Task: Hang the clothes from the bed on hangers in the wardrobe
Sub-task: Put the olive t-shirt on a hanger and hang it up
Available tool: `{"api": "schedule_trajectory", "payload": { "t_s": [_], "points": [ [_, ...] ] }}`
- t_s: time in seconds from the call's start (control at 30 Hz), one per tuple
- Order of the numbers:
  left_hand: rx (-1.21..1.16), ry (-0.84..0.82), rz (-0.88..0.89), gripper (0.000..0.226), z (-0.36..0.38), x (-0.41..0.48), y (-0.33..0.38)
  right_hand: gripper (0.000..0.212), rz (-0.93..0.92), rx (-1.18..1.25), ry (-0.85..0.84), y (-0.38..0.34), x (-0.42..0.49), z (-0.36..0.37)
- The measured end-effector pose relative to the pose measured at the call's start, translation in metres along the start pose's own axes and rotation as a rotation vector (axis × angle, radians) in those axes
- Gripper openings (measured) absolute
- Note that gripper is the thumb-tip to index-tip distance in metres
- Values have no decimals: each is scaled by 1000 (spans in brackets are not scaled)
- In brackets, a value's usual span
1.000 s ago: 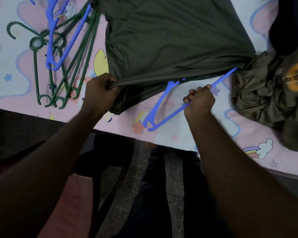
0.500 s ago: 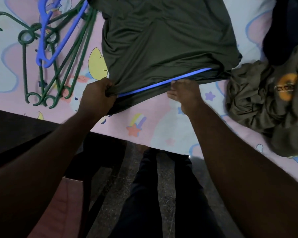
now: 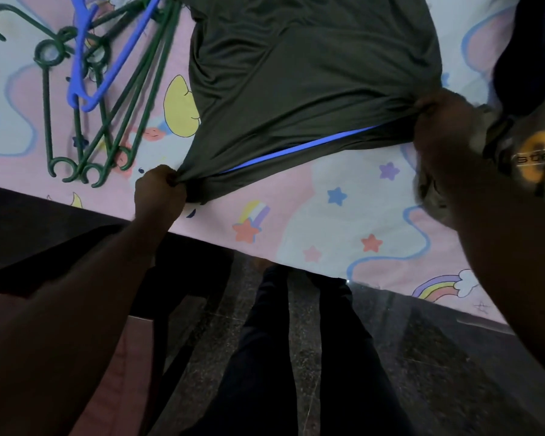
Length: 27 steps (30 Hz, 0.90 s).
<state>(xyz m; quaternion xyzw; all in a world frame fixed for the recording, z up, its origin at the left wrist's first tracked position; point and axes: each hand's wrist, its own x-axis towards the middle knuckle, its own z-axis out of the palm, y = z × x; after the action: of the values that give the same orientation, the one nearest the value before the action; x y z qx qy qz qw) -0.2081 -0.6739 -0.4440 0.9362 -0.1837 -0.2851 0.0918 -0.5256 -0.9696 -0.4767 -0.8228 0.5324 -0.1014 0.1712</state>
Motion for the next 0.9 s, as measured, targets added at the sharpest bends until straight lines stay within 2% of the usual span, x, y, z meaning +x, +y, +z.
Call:
{"api": "schedule_trajectory", "payload": {
  "t_s": [0.07,0.13,0.17,0.23,0.3,0.4,0.5,0.57,0.63,0.73,0.77,0.83,0.9],
  "points": [
    [-122,58,-23,21,0,-6,-1,35,115,21,18,-8,-2,-12],
    [-339,123,-88,10,4,-11,2,36,251,24,73,-10,-6,-16],
    [-456,137,-121,11,7,-13,4,34,320,118,100,-10,-7,-15],
    [-639,113,-198,22,13,-16,9,24,384,239,202,-5,-9,-18],
    [-758,59,-257,25,17,-20,13,13,428,326,227,0,-9,-17],
    [-854,42,-280,18,17,-21,20,23,509,475,176,-6,-9,-27],
    [-779,75,-196,15,4,-16,21,26,447,474,59,-10,-8,-46],
    [-741,113,-128,4,-11,-12,14,35,402,432,67,-7,-13,-61],
    [-754,133,-119,26,-24,-9,0,39,406,374,26,4,-21,-73],
    [-754,87,-107,58,-30,-10,-24,25,451,379,-286,15,-36,-68],
    [-685,50,-90,63,-27,-12,-30,20,501,408,-407,12,-42,-64],
    [-510,-40,-49,67,-22,-19,-35,23,519,379,-530,1,-48,-57],
    [-394,-67,-17,69,-23,-23,-32,29,519,367,-506,-12,-52,-57]
  ]
}}
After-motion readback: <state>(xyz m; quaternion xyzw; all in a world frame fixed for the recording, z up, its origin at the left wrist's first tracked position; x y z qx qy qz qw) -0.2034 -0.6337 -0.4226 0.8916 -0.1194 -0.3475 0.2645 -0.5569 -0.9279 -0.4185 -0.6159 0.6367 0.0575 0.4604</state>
